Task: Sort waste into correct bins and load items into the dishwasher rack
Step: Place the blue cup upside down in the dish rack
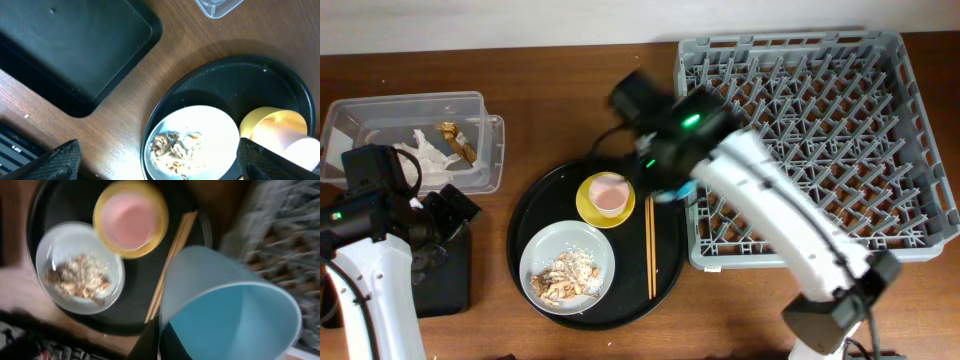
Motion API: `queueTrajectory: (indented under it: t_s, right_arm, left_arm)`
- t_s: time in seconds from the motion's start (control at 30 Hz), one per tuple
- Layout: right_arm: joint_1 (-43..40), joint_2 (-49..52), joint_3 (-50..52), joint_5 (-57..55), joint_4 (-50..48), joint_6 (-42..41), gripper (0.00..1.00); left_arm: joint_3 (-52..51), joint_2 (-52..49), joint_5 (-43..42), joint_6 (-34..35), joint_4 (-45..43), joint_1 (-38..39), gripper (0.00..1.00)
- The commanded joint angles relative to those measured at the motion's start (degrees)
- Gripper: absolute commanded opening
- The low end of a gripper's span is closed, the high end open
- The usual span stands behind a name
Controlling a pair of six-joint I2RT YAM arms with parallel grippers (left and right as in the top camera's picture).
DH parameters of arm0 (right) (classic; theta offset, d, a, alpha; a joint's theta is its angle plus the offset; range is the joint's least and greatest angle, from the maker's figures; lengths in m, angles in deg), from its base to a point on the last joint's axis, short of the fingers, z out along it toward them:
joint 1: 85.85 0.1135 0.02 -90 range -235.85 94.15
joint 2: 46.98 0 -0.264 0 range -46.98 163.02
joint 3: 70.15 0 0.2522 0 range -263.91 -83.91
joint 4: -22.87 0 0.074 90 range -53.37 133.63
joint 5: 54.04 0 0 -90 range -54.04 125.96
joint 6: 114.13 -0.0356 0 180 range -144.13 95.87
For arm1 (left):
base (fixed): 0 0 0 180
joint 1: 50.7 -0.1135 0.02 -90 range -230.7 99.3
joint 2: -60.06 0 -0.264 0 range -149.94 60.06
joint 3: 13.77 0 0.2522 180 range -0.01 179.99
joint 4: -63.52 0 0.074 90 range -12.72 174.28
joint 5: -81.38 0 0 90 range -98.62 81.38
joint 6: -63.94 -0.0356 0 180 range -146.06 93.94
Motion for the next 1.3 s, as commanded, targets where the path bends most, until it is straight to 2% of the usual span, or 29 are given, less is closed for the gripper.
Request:
queueTrajectory:
  t_s: [0.0, 0.1, 0.2, 0.3, 0.43, 0.5, 0.6, 0.73, 0.9, 1.0, 1.07, 1.1, 1.17, 1.27]
  right_arm:
    - [-13.3, -1.5, -4.0, 4.8, 1.9, 7.8, 0.04]
    - [-31.7, -1.1, -1.7, 29.6, -1.9, 18.8, 0.04]
    - [-41.2, -1.1, 2.6, 34.1, -5.4, 19.7, 0.04]
    - [-46.5, -0.7, 9.8, 45.3, -14.6, 19.7, 0.04]
    - [-50.9, 2.7, 22.4, 65.6, -32.2, 19.5, 0.04]
    - [-53.2, 5.4, 24.0, 70.4, -34.1, 19.5, 0.04]
    - [-55.2, 10.7, 24.0, 75.1, -32.1, 19.5, 0.04]
    - [-55.2, 15.9, 24.1, 75.2, -28.9, 19.8, 0.04]
    - [-55.2, 16.3, 24.1, 75.4, -28.9, 19.7, 0.04]
    - [-55.3, 16.2, 24.0, 64.2, -25.7, 19.7, 0.04]
    - [-56.8, 15.2, 24.0, 60.8, -24.4, 19.7, 0.05]
    - [-58.4, 13.7, 24.0, 59.2, -24.3, 19.7, 0.07]
    - [-61.0, 10.5, 23.9, 55.9, -23.1, 19.7, 0.17]
    - [-65.0, 4.3, 21.9, 50.4, -20.0, 19.5, 0.18]
  left_arm:
    - [0.6, 0.2, 0.3, 0.3, -0.1, -0.2, 0.99]
    - [0.6, 0.2, 0.3, 0.3, -0.1, -0.2, 0.99]
    - [0.6, 0.2, 0.3, 0.3, -0.1, -0.2, 0.99]
    - [0.6, 0.2, 0.3, 0.3, -0.1, -0.2, 0.99]
    - [0.6, 0.2, 0.3, 0.3, -0.1, -0.2, 0.99]
    - [0.6, 0.2, 0.3, 0.3, -0.1, -0.2, 0.99]
    - [0.6, 0.2, 0.3, 0.3, -0.1, -0.2, 0.99]
    - [0.6, 0.2, 0.3, 0.3, -0.1, -0.2, 0.99]
    - [0.6, 0.2, 0.3, 0.3, -0.1, -0.2, 0.99]
    - [0.6, 0.2, 0.3, 0.3, -0.1, -0.2, 0.99]
    - [0.6, 0.2, 0.3, 0.3, -0.1, -0.2, 0.99]
    - [0.6, 0.2, 0.3, 0.3, -0.1, -0.2, 0.99]
    - [0.6, 0.2, 0.3, 0.3, -0.1, -0.2, 0.99]
    - [0.6, 0.2, 0.3, 0.3, -0.1, -0.2, 0.99]
